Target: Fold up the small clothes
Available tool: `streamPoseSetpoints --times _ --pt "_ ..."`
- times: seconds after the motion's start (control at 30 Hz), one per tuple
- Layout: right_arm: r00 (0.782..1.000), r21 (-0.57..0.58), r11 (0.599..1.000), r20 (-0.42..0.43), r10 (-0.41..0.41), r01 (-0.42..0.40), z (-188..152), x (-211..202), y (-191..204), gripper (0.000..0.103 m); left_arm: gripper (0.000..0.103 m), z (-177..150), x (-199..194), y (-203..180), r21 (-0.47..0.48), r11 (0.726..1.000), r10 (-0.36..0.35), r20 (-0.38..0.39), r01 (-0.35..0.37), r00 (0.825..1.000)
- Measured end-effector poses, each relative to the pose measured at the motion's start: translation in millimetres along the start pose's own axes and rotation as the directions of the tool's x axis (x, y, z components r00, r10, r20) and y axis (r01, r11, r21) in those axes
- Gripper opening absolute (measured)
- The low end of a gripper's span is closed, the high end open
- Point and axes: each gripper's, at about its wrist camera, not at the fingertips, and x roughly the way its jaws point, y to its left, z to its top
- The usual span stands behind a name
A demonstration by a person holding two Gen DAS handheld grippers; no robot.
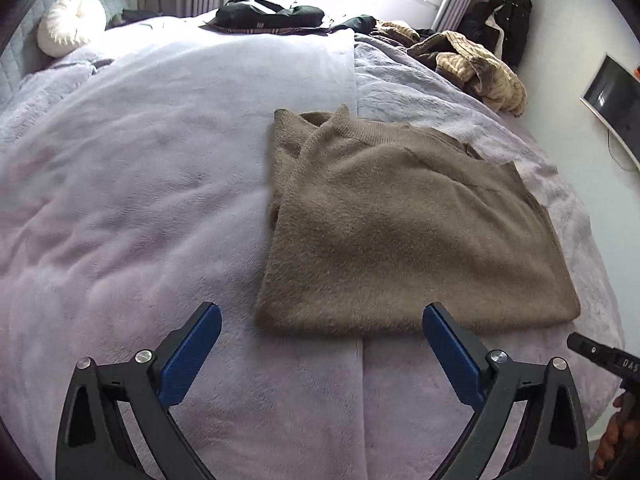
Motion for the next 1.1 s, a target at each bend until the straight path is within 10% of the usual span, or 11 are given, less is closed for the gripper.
streamPoseSetpoints --times 0.1,0.27,0.57,1.1 --pt "1.000 -0.012 1.000 -0.007 0.002 -0.002 -9 -1 8 0.022 0.101 -7 -6 3 -0.015 1.000 0.015 0.003 -0.015 1.000" --pt "1.000 -0.055 0.998 -0.002 -0.011 0.011 -19 -4 25 0.078 0.101 -16 -14 7 -0.021 1.000 0.023 -0.002 -0.024 1.000" --pt "0.994 -0.258 0.961 0.017 -0.104 0.105 -34 0 75 0.082 0.101 -26 -19 22 -0.034 0.999 -0.016 -0.031 0.014 0.999" --pt "0.996 -0.122 0.992 -0.086 -0.005 -0.006 -38 19 80 0.082 0.101 -36 -12 63 -0.149 0.988 -0.049 -0.058 0.040 0.997"
